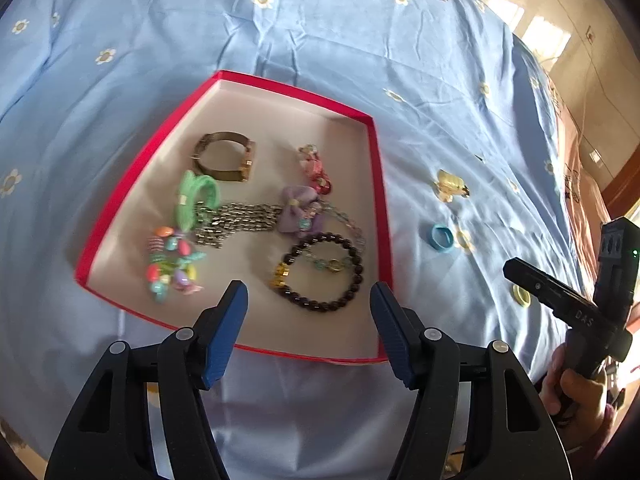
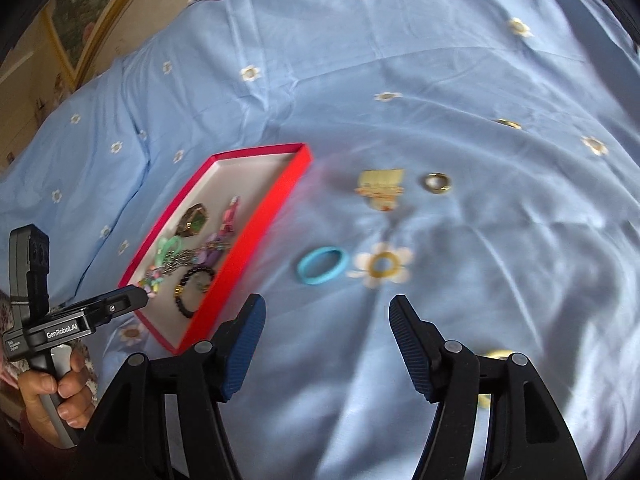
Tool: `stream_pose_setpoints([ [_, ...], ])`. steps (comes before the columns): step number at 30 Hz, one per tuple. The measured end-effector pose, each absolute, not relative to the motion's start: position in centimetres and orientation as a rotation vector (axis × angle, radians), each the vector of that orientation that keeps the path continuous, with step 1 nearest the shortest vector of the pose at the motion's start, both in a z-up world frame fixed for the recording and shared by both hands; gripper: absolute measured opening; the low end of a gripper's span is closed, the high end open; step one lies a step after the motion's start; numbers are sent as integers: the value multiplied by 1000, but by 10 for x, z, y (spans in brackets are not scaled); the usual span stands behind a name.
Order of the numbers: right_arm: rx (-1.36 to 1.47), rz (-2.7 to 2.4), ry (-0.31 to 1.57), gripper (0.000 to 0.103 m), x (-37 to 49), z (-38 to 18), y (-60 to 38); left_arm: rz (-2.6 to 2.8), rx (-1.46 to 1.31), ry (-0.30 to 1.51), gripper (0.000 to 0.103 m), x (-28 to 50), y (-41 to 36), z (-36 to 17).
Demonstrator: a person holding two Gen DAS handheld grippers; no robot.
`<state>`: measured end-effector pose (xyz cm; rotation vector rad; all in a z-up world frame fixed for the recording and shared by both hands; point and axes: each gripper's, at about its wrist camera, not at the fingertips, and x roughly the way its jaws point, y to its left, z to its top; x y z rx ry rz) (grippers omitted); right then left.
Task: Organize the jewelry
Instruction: 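Withdraw both open tools from the box toward the yellow hair clip and gold ring, then grasp the yellow hair clip with the left tool while the right tool grasps the gold ring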
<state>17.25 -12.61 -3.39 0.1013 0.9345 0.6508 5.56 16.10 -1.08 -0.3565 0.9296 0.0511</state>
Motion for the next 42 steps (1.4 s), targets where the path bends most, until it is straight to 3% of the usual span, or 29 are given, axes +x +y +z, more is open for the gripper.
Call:
stream_pose_setpoints([
  [18,124,559,909,64,217,-36,-165,-64,-247,927,65,113,99,7],
  [22,105,542,906,51,238,-40,-162,-86,-228,940,66,131,87,4],
  [28,59,539,938,49,271,-51,-146,-114,-217,962,66,153,74,-2],
  [36,-9,536,976,35,306,-68,-126,-150,-201,988,66,184,59,-13],
  [38,-11,534,981,21,312,-72,-125,-158,-200,994,66,190,55,-16],
  [42,16,521,960,20,312,-67,-134,-187,-199,997,66,207,44,-20],
])
